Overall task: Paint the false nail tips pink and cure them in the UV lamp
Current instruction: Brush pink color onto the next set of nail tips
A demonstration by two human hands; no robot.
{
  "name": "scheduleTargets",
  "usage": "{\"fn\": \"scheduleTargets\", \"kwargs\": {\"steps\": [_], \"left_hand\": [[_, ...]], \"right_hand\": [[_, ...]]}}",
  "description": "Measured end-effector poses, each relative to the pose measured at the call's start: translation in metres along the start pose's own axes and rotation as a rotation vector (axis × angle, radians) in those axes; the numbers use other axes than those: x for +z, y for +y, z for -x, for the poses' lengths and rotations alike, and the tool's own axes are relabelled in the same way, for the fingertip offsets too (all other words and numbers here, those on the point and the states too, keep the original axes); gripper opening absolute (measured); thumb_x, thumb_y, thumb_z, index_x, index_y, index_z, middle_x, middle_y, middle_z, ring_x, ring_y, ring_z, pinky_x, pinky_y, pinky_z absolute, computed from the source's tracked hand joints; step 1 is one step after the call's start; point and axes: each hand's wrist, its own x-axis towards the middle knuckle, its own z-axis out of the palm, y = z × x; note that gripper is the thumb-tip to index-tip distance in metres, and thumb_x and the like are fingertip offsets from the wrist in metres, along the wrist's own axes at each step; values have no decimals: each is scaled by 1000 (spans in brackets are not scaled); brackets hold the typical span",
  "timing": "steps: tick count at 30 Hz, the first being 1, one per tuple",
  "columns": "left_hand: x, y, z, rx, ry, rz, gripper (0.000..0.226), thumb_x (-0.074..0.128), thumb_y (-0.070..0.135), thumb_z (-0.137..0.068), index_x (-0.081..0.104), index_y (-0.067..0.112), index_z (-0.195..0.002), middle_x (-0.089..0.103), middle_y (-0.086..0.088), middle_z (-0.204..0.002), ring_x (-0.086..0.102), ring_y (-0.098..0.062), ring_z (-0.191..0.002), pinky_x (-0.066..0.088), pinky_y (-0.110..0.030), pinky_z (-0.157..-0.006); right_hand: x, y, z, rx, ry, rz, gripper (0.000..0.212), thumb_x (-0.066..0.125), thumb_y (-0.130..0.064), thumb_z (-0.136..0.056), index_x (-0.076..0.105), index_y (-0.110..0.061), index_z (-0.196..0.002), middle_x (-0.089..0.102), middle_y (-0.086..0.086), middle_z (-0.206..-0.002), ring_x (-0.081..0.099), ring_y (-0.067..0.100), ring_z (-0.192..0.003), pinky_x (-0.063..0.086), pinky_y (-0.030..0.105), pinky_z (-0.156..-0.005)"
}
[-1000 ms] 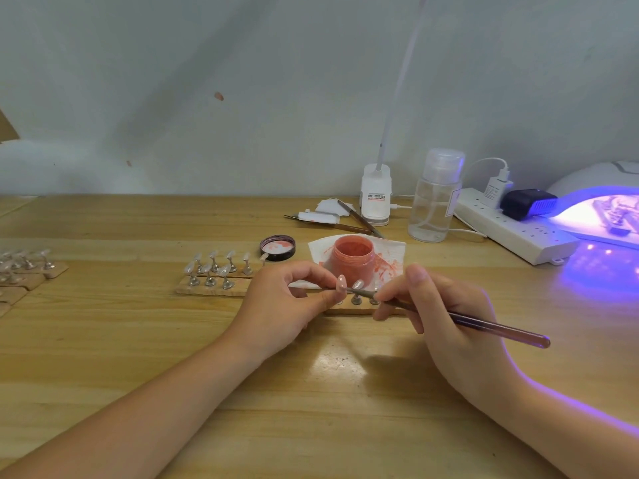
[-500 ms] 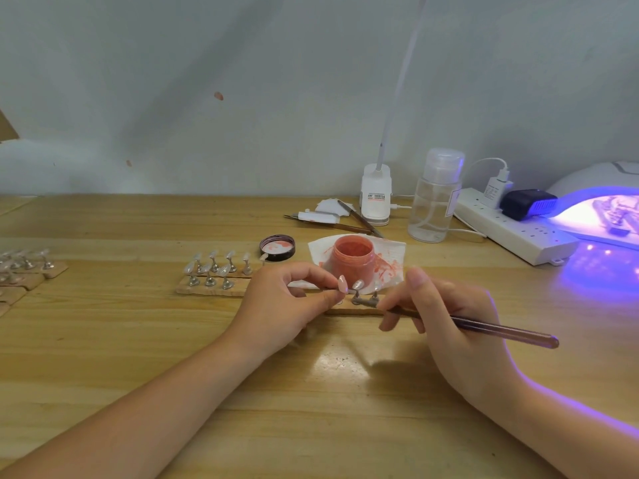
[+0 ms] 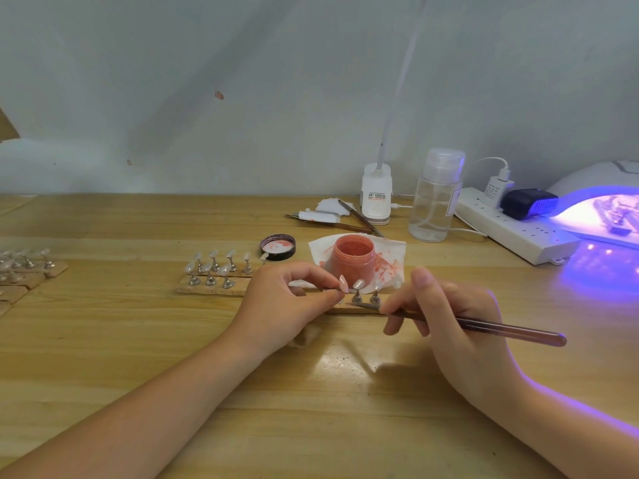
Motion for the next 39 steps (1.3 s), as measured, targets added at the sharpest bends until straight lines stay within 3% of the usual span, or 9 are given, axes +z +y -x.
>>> {"fn": "scheduleTargets", "kwargs": {"steps": [6, 10, 14, 19, 25, 29, 34, 37, 39], "left_hand": [[1, 0, -1, -11, 4, -20, 10, 77, 15, -71, 71, 23, -67, 67, 16, -63, 48, 8, -44, 33, -5, -43], [0, -1, 0, -20, 2, -8, 12, 77, 15, -71, 71, 24, -66, 68, 14, -64, 45, 3, -42, 32, -6, -43], [0, 0, 0, -26, 0, -1, 14, 77, 17, -70, 70, 27, -62, 67, 16, -63, 41, -3, -42, 32, -8, -42], [1, 0, -1, -43, 9, -5, 12, 78, 19, -70, 71, 26, -63, 69, 12, -66, 46, 4, -46, 34, -7, -45], [1, 0, 0, -43, 8, -8, 13, 76, 13, -72, 71, 24, -65, 64, 19, -57, 46, 5, -42, 32, -4, -44], [1, 1, 0, -45, 18, -7, 13, 77, 15, -71, 71, 24, -65, 67, 18, -61, 47, 6, -43, 33, -4, -44], [2, 1, -1, -45, 21, -19, 13, 77, 15, -71, 71, 24, -65, 70, 14, -67, 51, 8, -47, 34, -5, -45], [2, 2, 0, -45, 23, -22, 15, 77, 16, -71, 70, 27, -63, 69, 15, -64, 50, 9, -47, 34, -5, -45], [2, 2, 0, -41, 23, -19, 19, 77, 15, -71, 69, 29, -61, 67, 17, -61, 49, 8, -45, 34, -5, -45]], "right_hand": [[2, 1, -6, 9, -6, 154, 32, 41, -33, -91, 67, -20, -78, 66, -9, -67, 58, -4, -57, 38, 5, -57], [1, 2, -3, 18, -5, 107, 36, 42, -35, -89, 69, -18, -72, 67, -4, -61, 61, 1, -58, 44, 12, -58], [1, 0, -2, 32, 9, -17, 41, 42, -32, -89, 67, -9, -66, 62, 1, -52, 53, 0, -48, 36, 5, -54], [2, 0, -6, 44, 13, 105, 29, 49, -31, -93, 66, -18, -72, 65, -5, -61, 54, -3, -50, 34, 4, -53], [1, 0, -1, 33, -3, -31, 44, 41, -32, -89, 68, -7, -65, 62, 1, -51, 53, -1, -47, 36, 3, -55], [0, 1, -3, 16, 21, 28, 36, 45, -28, -93, 68, -10, -71, 62, -4, -55, 54, -2, -49, 36, 4, -55], [2, 4, -5, 65, 18, 134, 35, 42, -40, -89, 68, -21, -74, 69, -6, -68, 65, 4, -67, 49, 17, -65], [1, 3, -4, 68, -1, 54, 40, 42, -38, -89, 68, -14, -71, 67, 1, -63, 64, 7, -61, 49, 19, -62], [1, 2, -2, 62, -7, -15, 42, 41, -35, -89, 67, -10, -68, 65, 5, -58, 58, 3, -52, 42, 10, -57]]}}
